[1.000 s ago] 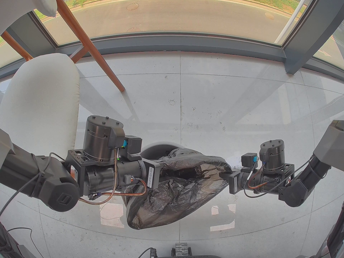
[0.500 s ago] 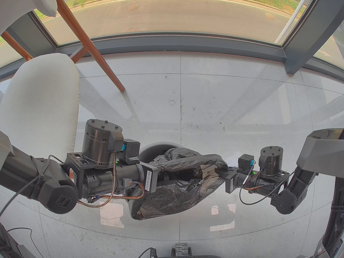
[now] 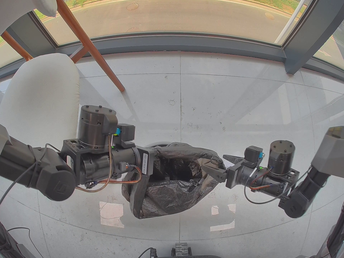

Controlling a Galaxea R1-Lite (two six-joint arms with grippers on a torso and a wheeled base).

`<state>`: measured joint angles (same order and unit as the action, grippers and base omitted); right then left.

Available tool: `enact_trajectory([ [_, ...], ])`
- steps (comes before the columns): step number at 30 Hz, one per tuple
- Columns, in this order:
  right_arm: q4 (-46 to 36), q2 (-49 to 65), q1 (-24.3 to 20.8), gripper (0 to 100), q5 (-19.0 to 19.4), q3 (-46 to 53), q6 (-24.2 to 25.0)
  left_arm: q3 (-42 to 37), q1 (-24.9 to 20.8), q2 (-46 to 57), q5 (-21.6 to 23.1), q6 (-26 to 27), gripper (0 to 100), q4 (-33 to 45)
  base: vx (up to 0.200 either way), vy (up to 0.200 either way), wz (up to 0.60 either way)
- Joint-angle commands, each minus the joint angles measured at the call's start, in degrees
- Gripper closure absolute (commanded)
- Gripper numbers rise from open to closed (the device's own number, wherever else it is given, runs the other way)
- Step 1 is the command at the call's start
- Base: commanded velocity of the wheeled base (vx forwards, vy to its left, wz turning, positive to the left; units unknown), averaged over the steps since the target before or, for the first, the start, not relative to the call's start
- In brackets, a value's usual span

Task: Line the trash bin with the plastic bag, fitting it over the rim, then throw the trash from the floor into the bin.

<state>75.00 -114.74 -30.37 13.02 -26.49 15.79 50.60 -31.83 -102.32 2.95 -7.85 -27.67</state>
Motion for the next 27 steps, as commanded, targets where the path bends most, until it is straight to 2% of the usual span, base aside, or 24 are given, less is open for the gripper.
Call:
enact_trajectory([
  [1,0.0,13.1,-1.4,0,1.6,7.2,2.6,3.9,5.6,-3.1,0.3,3.4,100,-0.5,0.000,0.000,0.00],
  [7,-0.3,17.3,0.5,0,1.5,7.9,2.5,6.9,8.2,-5.4,0.3,3.6,100,-0.5,0.000,0.000,0.00],
  [15,-0.3,19.1,1.6,0,1.0,8.2,2.4,10.2,9.4,-8.8,0.1,3.9,100,-0.6,0.000,0.000,0.00],
  [20,-0.3,19.8,2.4,0,0.8,8.4,2.5,10.2,10.2,-9.4,0.0,6.9,100,-0.5,0.000,0.000,0.00],
  [21,-0.2,20.1,2.5,0,0.8,8.6,2.5,10.2,10.2,-9.3,0.0,7.1,0,-0.5,0.000,0.000,0.00],
  [27,0.0,21.2,3.9,0,0.7,10.3,2.4,8.5,10.2,-8.5,0.3,9.7,0,-0.5,0.000,0.000,0.00],
])
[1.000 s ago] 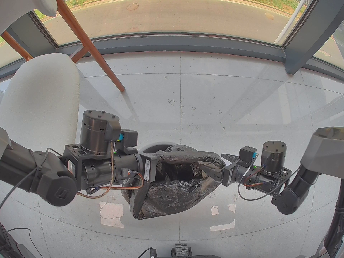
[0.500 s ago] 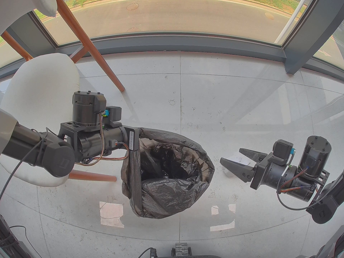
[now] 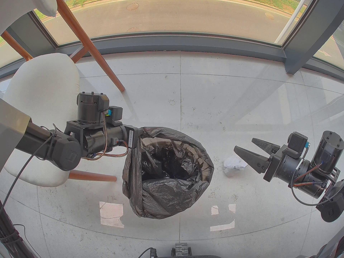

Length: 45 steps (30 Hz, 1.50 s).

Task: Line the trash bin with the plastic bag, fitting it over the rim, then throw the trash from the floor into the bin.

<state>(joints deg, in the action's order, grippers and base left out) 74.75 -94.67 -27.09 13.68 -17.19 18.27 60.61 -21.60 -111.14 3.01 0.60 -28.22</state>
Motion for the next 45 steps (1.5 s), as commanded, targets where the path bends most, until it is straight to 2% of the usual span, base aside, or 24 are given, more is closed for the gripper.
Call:
enact_trajectory([
  [1,0.2,1.2,0.6,0,0.0,1.0,-0.1,-1.5,0.0,0.3,0.2,1.2,0,0.0,0.000,0.000,0.00],
  [3,0.0,2.5,0.8,0,0.0,2.0,-0.2,-6.0,-0.6,3.3,1.0,4.1,0,-0.1,0.000,0.000,0.00],
  [7,0.0,2.8,0.9,0,0.0,2.3,-0.2,-11.9,-3.8,5.0,2.3,4.5,0,-0.1,0.000,0.000,0.00],
  [11,0.0,2.8,1.2,0,-0.1,2.3,-0.2,-16.3,-4.5,5.0,2.1,4.9,0,-0.3,0.000,0.000,0.00],
  [23,0.0,2.9,1.2,0,-0.5,2.2,-0.3,-15.3,-4.2,0.0,1.5,4.8,0,-1.7,0.000,0.000,0.00],
  [29,0.0,2.9,1.2,0,-0.5,2.2,-0.2,-14.6,-4.0,-1.9,-0.6,4.2,0,-3.3,0.000,0.000,0.00],
  [30,0.0,2.9,1.2,0,-0.5,2.2,-0.1,-14.6,-4.0,-1.9,-0.6,4.2,100,-3.3,0.000,0.000,0.00],
  [45,0.1,3.0,1.2,0,-0.5,2.3,0.0,-15.7,-0.2,2.2,-2.0,4.8,100,-2.9,0.000,0.000,0.00],
])
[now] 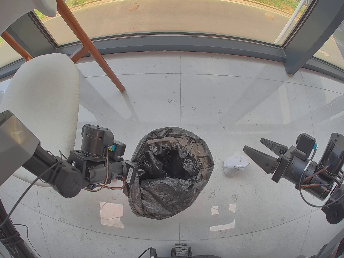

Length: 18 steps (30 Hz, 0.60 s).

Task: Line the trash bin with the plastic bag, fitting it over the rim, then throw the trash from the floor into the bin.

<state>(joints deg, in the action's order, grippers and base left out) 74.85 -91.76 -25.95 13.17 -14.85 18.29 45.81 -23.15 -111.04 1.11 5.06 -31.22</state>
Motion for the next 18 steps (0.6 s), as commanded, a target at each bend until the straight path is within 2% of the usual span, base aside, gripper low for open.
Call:
enact_trajectory([
  [1,0.0,0.0,0.0,0,0.0,0.0,0.0,-1.0,1.7,2.1,-0.1,0.3,100,0.1,0.000,0.000,0.00],
  [8,0.0,0.0,0.0,0,0.0,-0.2,0.0,-3.0,2.5,4.3,-1.1,0.5,100,0.3,0.000,0.000,0.00],
  [13,0.0,0.0,0.0,0,-0.1,-0.1,0.0,-7.1,4.9,4.4,-1.1,2.9,100,-0.2,0.000,0.000,0.00],
  [18,0.0,-0.1,0.0,0,-0.2,-0.1,0.0,-7.4,5.6,4.9,-1.1,4.0,100,0.1,0.000,0.000,0.00],
])
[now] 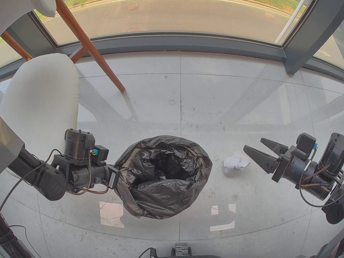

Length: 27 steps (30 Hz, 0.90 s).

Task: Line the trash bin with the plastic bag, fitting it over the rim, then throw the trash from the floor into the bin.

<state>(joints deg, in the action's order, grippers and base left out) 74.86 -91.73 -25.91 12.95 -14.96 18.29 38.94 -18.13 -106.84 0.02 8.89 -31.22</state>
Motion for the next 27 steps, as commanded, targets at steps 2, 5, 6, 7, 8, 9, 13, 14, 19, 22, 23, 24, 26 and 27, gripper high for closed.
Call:
enact_trajectory([
  [2,0.1,-0.1,0.0,0,0.0,0.0,0.0,-0.5,0.5,0.8,0.0,0.4,100,-0.1,0.000,0.000,0.00],
  [5,0.1,0.0,0.1,0,-0.1,0.1,0.0,-0.7,0.5,0.9,0.1,1.1,100,-0.2,0.000,0.000,0.00],
  [6,0.1,0.0,0.1,0,-0.4,0.2,0.0,-0.9,0.4,0.9,0.1,1.5,0,-0.2,0.000,0.000,0.00],
  [7,0.1,0.1,0.1,0,-0.6,0.3,0.0,-1.1,0.4,0.9,0.1,1.9,0,-0.3,0.000,0.000,0.00],
  [8,0.1,0.1,0.1,0,-0.8,0.4,0.0,-1.4,0.4,0.9,0.1,1.9,0,-0.4,0.000,0.000,0.00],
  [9,0.4,0.1,0.1,0,-1.1,0.6,-0.1,-1.8,0.3,1.0,0.2,1.8,0,-0.4,0.000,0.000,0.00],
  [13,0.6,0.3,0.2,0,-1.3,1.6,-0.1,-4.0,-0.1,3.0,0.5,2.1,0,-0.4,0.000,0.000,0.00],
  [14,0.6,0.8,0.1,0,-1.3,2.2,-0.1,-4.7,-0.2,3.8,0.6,2.0,0,-0.4,0.000,0.000,0.00],
  [19,0.7,3.1,0.2,0,-1.3,6.3,-0.1,-7.4,-6.1,8.3,3.3,1.6,0,-0.3,0.000,0.000,0.00],
  [22,0.1,6.1,2.3,0,-1.3,7.8,-0.2,-9.2,-8.4,12.0,6.2,1.9,0,-0.4,0.000,0.000,0.00],
  [23,0.0,7.2,3.3,0,-1.3,8.4,-0.1,-9.6,-9.5,13.4,7.4,1.9,0,-0.4,0.000,0.000,0.00],
  [24,0.0,8.1,4.5,0,-1.3,9.1,-0.2,-9.8,-10.0,14.6,8.5,1.8,0,-0.4,0.000,0.000,0.00],
  [26,0.0,10.5,7.4,0,-1.2,11.2,-0.2,-10.1,-10.3,17.7,11.0,2.0,0,-0.5,0.000,0.000,0.00],
  [27,-0.1,11.8,8.7,0,-1.2,12.2,-0.2,-10.3,-10.3,19.1,12.2,2.1,0,-0.5,0.000,0.000,0.00],
])
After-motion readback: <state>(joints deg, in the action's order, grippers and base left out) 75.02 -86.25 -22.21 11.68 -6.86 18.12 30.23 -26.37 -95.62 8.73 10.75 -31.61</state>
